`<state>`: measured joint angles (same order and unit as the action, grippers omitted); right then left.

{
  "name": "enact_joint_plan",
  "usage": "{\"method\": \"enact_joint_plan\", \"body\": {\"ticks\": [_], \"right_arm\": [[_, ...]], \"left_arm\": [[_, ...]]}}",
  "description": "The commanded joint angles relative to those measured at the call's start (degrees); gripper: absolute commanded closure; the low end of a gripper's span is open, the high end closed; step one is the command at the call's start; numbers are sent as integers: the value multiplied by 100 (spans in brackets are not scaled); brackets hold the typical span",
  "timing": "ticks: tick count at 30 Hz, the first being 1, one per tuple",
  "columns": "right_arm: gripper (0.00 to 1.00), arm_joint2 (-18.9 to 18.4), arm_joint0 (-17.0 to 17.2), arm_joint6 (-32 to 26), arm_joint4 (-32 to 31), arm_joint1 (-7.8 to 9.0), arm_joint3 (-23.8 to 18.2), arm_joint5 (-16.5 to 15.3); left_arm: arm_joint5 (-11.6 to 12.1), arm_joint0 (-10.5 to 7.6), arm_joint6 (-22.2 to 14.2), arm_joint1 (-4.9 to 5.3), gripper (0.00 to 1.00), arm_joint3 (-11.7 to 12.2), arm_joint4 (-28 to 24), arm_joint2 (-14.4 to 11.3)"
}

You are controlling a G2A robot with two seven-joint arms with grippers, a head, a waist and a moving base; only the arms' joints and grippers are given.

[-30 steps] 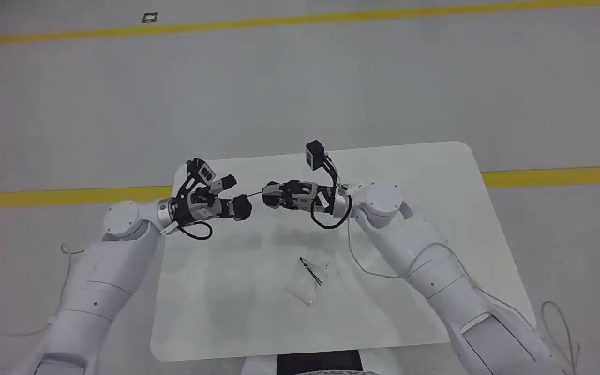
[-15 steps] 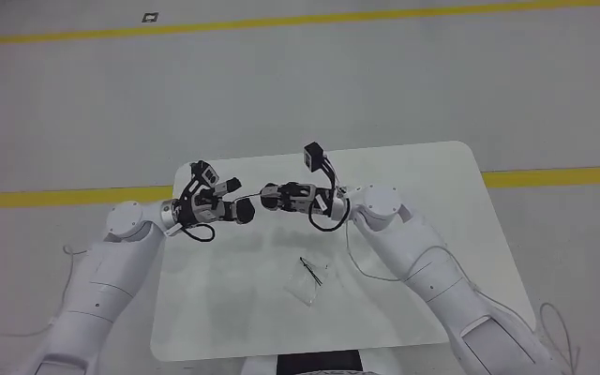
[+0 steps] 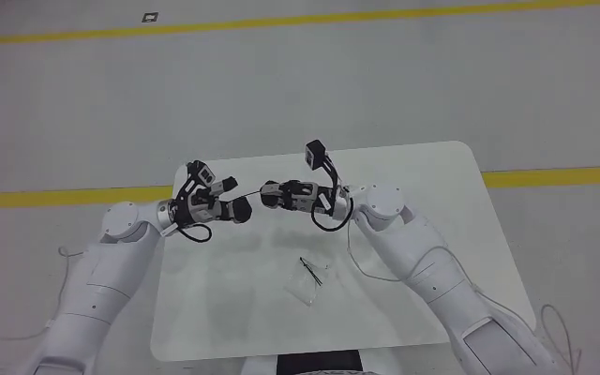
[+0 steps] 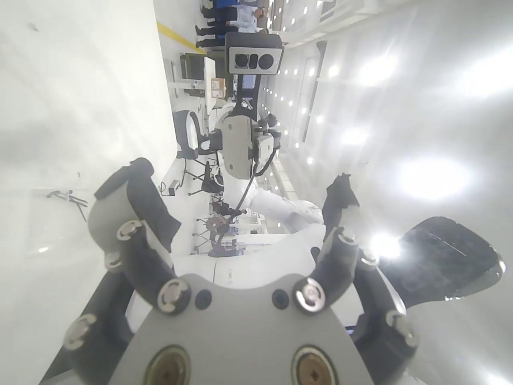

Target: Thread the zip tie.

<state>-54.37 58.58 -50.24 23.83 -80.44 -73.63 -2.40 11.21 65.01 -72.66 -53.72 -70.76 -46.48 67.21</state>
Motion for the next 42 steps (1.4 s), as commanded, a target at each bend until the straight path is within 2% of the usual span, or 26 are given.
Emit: {"method": "enact_joint_plan", "body": {"ticks": [1,4,5,7,9,14,24,36,42], "right_arm": [[100,48,-24,3,-18,-10,20,11],[100,112,-63,16,-94,-17,60,70],[100,128,-78,18,-145,-16,67,99],[100,154,-96,17,-252,-10,68,160],[100,149,-85,28,-269,-4,53,177],[100,123,-33,81,-362,21,-21,264],[100,107,40,72,-485,63,-113,391],[100,196,-58,-109,-382,51,-7,406],[100,254,-128,-185,-343,39,101,434]], "left_arm": [[-2,4,-12,-2,0,-3,-11,-4],[-1,15,-50,-3,0,-9,-26,-7],[-1,19,-76,-2,8,-6,-32,-4],[7,28,-116,3,40,18,-16,5],[3,26,-140,8,53,29,22,11],[1,50,-140,10,61,25,42,8],[-14,103,-108,10,71,-12,78,-14],[-42,124,-73,10,69,-45,85,-23],[-45,90,-80,5,76,-29,80,-31]]}}
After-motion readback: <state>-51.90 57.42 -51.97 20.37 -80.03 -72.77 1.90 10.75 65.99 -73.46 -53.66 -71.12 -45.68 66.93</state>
